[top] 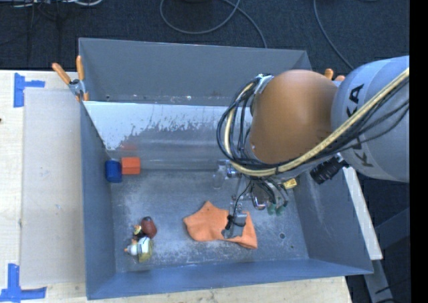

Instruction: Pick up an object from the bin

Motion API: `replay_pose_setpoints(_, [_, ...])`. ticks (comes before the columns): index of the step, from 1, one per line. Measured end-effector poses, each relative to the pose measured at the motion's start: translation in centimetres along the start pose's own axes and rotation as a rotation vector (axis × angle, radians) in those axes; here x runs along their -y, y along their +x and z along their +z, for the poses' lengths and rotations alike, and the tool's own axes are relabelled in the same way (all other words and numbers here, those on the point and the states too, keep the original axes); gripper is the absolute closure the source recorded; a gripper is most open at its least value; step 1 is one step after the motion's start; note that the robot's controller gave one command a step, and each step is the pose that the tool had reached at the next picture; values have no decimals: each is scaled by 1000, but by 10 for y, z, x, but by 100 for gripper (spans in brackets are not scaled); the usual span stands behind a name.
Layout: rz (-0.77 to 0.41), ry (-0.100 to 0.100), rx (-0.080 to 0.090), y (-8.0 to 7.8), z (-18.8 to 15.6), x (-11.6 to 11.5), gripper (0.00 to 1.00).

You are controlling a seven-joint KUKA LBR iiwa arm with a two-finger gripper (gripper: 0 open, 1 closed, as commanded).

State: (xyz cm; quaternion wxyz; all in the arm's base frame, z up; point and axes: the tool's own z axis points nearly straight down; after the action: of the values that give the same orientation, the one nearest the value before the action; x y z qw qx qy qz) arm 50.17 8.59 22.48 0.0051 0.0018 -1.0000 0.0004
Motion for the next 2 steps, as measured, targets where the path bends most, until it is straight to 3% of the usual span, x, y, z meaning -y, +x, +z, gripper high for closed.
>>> replay_pose_setpoints(1, [3, -1, 8, -1, -4, 1, 0])
replay_pose_setpoints(2, [-67, -1, 11, 0, 24, 7, 0])
